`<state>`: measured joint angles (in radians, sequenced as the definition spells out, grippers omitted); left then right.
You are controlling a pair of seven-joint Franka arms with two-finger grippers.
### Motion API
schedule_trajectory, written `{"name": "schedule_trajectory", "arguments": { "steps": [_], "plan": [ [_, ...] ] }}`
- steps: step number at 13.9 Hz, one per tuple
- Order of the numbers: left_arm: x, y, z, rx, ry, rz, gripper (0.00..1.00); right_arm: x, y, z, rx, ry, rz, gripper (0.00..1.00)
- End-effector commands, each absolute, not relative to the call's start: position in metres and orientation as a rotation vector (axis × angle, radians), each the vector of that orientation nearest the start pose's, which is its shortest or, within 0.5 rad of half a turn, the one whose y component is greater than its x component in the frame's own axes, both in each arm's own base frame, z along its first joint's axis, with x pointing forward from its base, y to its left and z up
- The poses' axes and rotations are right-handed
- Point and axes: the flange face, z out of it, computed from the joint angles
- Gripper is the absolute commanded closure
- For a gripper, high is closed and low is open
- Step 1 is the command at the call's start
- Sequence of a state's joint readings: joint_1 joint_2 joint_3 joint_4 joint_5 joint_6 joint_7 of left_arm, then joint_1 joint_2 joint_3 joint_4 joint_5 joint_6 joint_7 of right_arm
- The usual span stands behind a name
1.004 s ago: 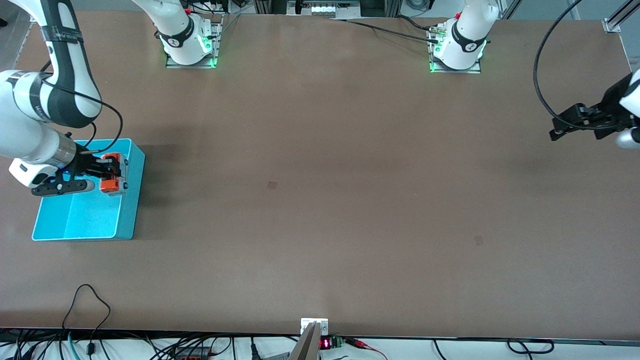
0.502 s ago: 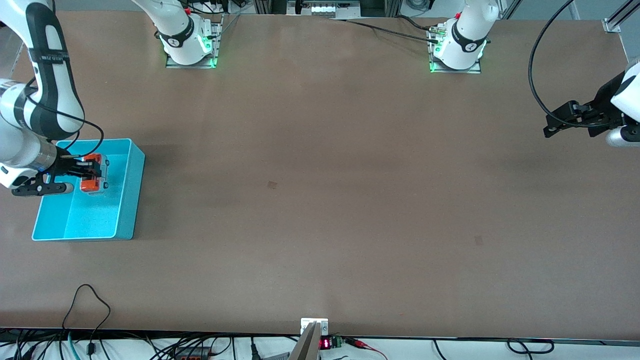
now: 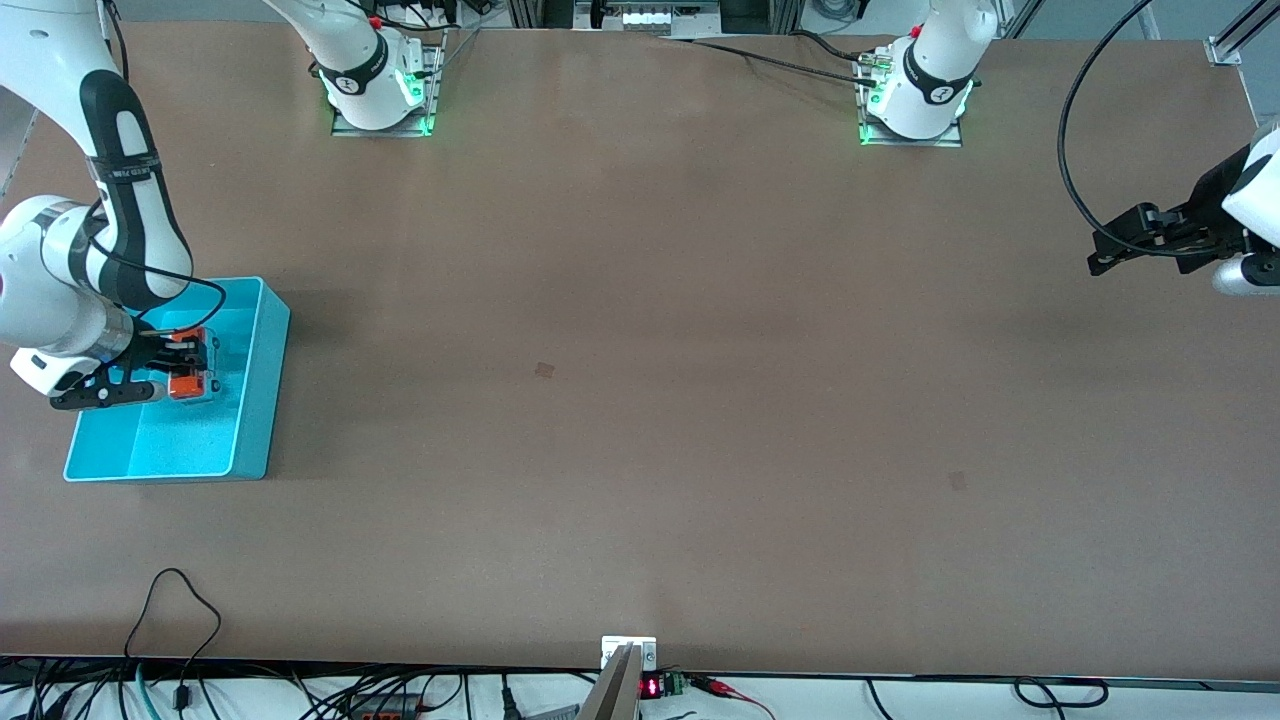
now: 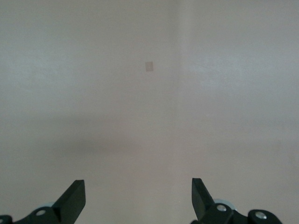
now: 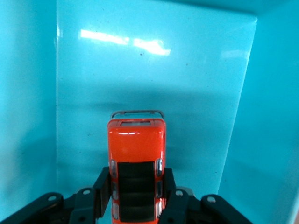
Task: Wind up bus and store in blue box
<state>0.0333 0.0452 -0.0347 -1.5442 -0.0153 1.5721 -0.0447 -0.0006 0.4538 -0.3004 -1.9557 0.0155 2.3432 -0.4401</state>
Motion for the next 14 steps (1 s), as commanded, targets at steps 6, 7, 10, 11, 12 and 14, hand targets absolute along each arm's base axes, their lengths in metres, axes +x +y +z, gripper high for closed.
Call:
{"name": "schedule_trajectory", "arguments": {
  "steps": [6,7,10,11,12,14],
  "plan": [
    [0.565,0.008,0.615,-3.18,-0.08,-0.027,0.0,0.587,-0.182,0.24,-3.222,-0.281,0.159,0.44],
    [0.565,0.01,0.615,-3.183,-0.085,-0.024,0.0,0.588,-0.182,0.241,-3.219,-0.311,0.156,0.33],
    [0.563,0.008,0.619,-3.18,-0.077,-0.036,0.0,0.588,-0.182,0.241,-3.211,-0.359,0.157,0.0],
    [0.564,0.009,0.618,-3.18,-0.08,-0.034,0.0,0.589,-0.182,0.244,-3.212,-0.359,0.15,0.0],
    [0.564,0.012,0.618,-3.181,-0.09,-0.032,0.0,0.591,-0.181,0.249,-3.214,-0.353,0.136,0.0],
    [0.563,0.015,0.617,-3.181,-0.097,-0.027,0.0,0.597,-0.178,0.279,-3.217,-0.345,0.07,0.0]
  ]
}}
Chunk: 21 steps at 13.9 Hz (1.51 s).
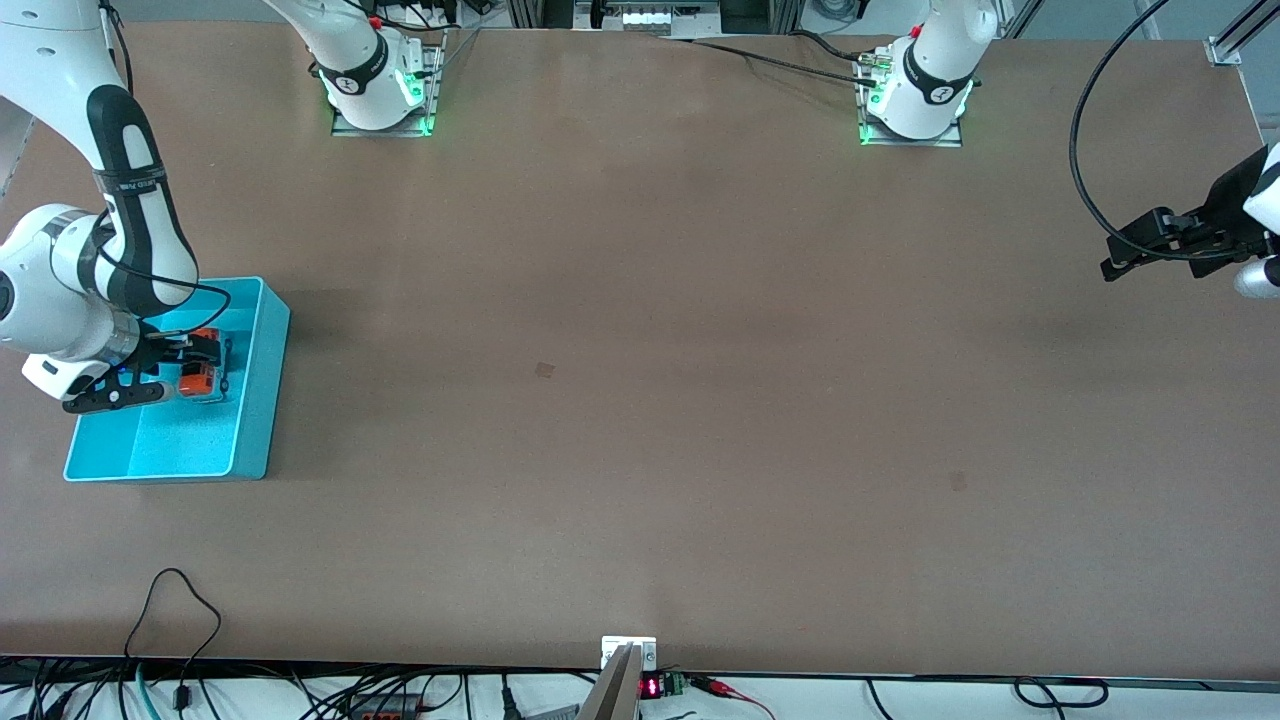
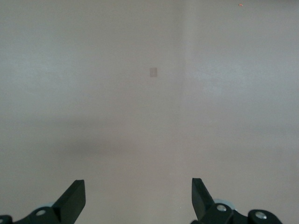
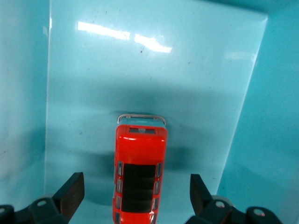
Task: Wind up bus and store in blue box
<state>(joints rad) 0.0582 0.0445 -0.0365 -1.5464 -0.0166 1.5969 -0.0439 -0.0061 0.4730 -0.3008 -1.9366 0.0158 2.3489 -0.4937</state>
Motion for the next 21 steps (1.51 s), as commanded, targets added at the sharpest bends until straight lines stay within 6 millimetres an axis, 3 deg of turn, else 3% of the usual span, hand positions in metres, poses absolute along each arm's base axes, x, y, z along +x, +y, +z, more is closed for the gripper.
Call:
{"name": "schedule_trajectory", "arguments": {
  "steps": [1,7,11,14,16,18,20,21],
  "plan": [
    [0.563,0.013,0.617,-3.181,-0.092,-0.027,0.0,0.599,-0.175,0.3,-3.213,-0.356,0.05,0.0],
    [0.564,0.016,0.617,-3.182,-0.099,-0.027,0.0,0.619,-0.135,0.428,-3.148,-0.38,0.086,0.0],
    [0.564,0.015,0.618,-3.176,-0.096,-0.022,0.0,0.591,-0.107,0.502,-3.125,-0.329,0.143,0.0],
    [0.564,0.016,0.619,-3.178,-0.13,-0.022,0.0,0.591,-0.085,0.553,-3.132,-0.395,0.175,0.0],
    [0.562,0.018,0.617,-3.173,-0.135,0.0,0.0,0.591,-0.068,0.574,-3.165,-0.459,0.204,0.0],
    [0.558,0.014,0.618,-3.167,-0.122,0.017,0.0,0.591,-0.062,0.58,-3.158,-0.469,0.199,0.0],
    [0.555,0.014,0.623,-3.167,-0.122,0.0,0.0,0.592,-0.058,0.58,-3.174,-0.317,0.19,0.0],
    [0.554,0.014,0.624,-3.167,-0.122,0.0,0.0,0.593,-0.047,0.579,-3.175,-0.274,0.183,0.0]
  ]
}}
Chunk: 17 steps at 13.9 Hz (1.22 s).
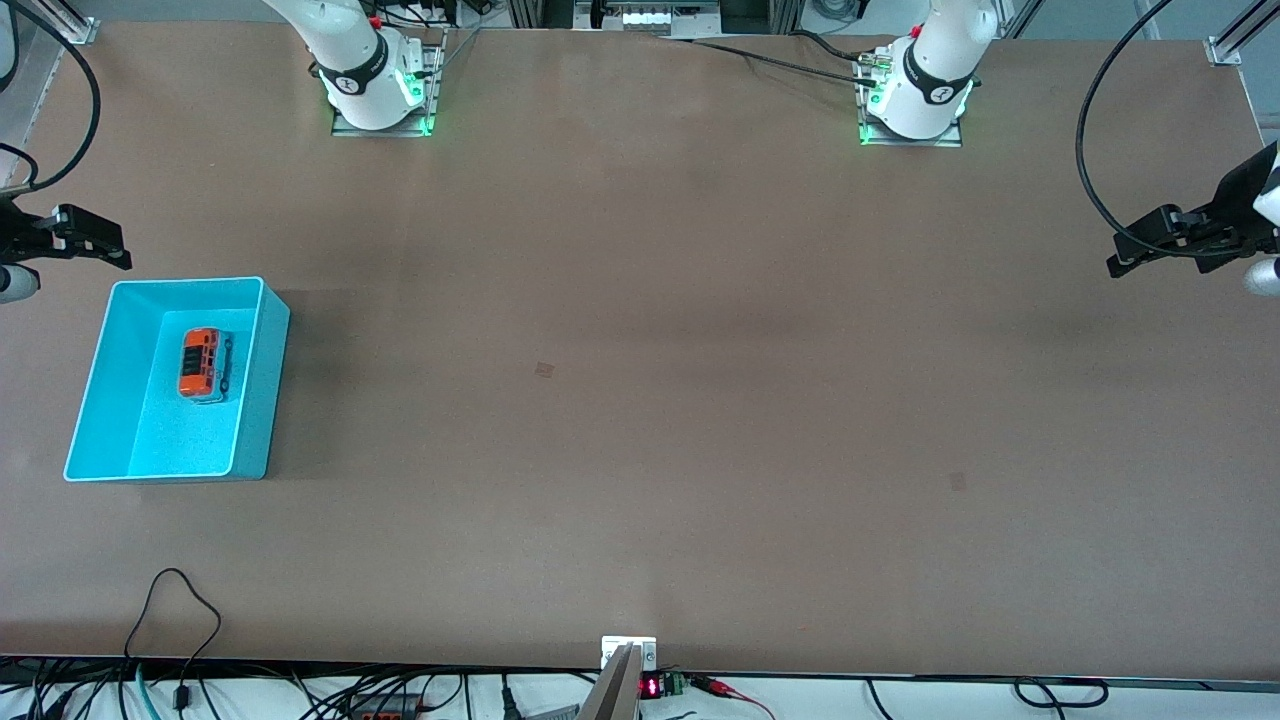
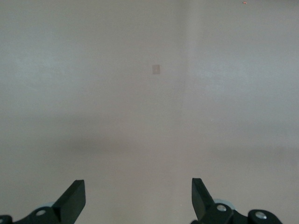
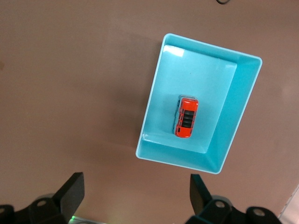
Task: Wind up bus and store in blue box
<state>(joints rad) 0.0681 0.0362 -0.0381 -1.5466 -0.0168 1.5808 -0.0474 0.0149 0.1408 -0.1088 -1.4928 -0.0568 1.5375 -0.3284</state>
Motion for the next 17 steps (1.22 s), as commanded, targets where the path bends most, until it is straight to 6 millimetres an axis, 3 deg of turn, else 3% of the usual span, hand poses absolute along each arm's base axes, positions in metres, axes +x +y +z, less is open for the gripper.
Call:
{"name": "schedule_trajectory", "arguments": {
  "steps": [1,4,7,14,17],
  "plan": [
    [0.549,0.011,0.624,-3.166,-0.115,-0.002,0.0,0.593,-0.039,0.58,-3.175,-0.274,0.182,0.0],
    [0.53,0.008,0.617,-3.161,-0.109,-0.026,0.0,0.593,-0.036,0.579,-3.147,-0.259,0.171,0.0],
    [0.529,0.008,0.62,-3.162,-0.087,-0.026,0.0,0.594,-0.035,0.581,-3.157,-0.086,0.156,0.0],
    [0.528,0.009,0.619,-3.159,-0.084,-0.019,0.0,0.599,-0.035,0.58,-3.168,-0.079,0.116,0.0],
    [0.528,0.007,0.62,-3.157,-0.079,-0.021,0.0,0.599,-0.033,0.58,-3.164,0.069,0.113,0.0]
  ]
}}
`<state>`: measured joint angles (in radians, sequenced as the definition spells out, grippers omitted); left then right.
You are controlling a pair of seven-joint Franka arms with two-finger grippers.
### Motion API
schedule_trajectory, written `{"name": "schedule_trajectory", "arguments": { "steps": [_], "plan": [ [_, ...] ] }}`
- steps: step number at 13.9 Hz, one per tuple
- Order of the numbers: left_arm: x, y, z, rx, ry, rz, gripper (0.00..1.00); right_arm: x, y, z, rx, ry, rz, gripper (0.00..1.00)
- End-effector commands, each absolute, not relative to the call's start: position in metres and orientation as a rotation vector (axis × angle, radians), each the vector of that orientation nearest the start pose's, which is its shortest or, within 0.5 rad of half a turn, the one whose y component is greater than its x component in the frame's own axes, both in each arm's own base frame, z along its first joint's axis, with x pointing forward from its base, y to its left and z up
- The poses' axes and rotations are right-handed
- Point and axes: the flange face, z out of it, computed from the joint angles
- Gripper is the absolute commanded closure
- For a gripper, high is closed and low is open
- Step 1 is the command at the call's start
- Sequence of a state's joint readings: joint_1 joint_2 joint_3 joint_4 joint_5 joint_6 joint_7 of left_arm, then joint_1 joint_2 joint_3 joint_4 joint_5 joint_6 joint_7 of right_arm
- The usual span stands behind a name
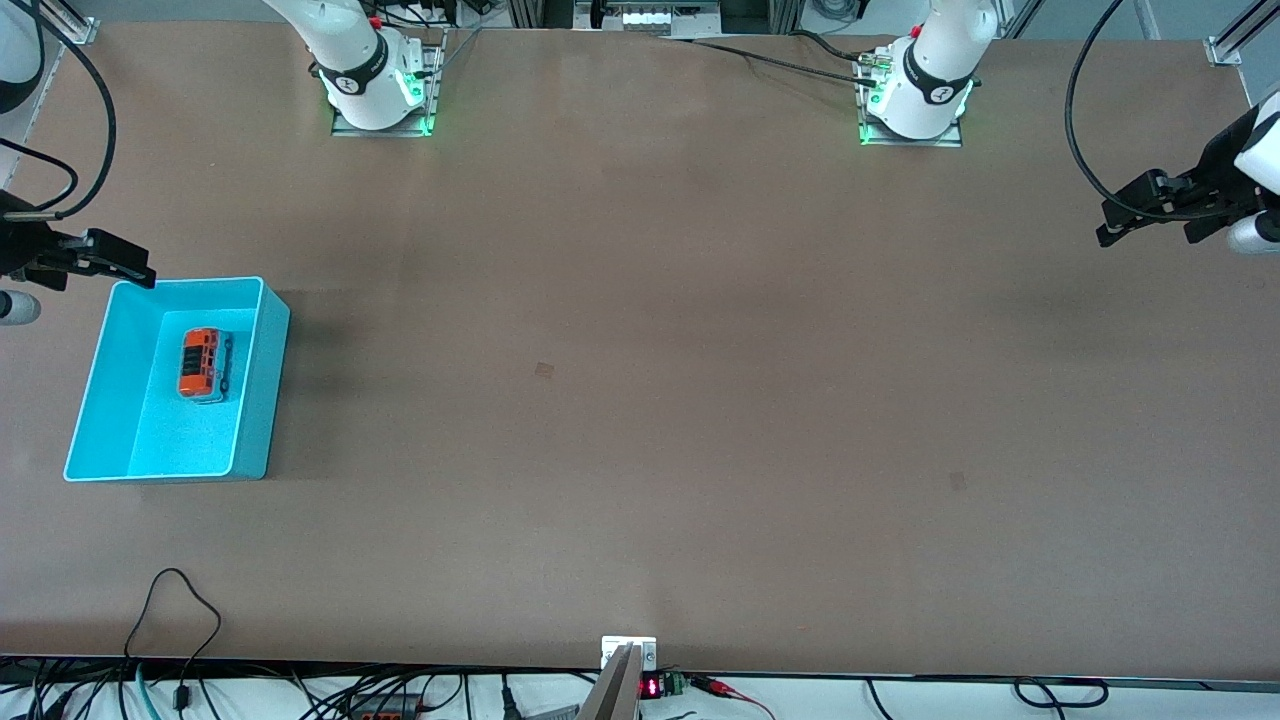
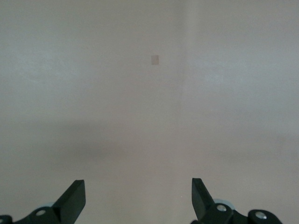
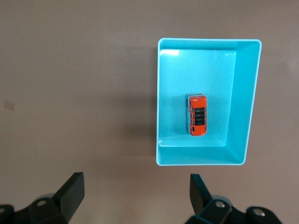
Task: Wind up bus and store in blue box
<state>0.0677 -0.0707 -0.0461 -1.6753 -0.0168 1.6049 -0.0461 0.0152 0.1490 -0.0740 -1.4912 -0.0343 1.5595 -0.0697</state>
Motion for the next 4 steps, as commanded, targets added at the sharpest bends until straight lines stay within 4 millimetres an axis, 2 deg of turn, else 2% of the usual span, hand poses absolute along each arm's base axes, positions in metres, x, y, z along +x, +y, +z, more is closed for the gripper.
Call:
{"name": "schedule_trajectory", "arguments": {
  "steps": [1,4],
  "plan": [
    [0.5284,0.0071,0.6195,-3.157,-0.079,-0.019,0.0,0.5989,-0.0328,0.5804,-3.166,0.069,0.113,0.0],
    [0.5288,0.0074,0.6186,-3.154,-0.079,-0.017,0.0,0.5989,-0.033,0.5804,-3.167,0.059,0.113,0.0]
  ]
}}
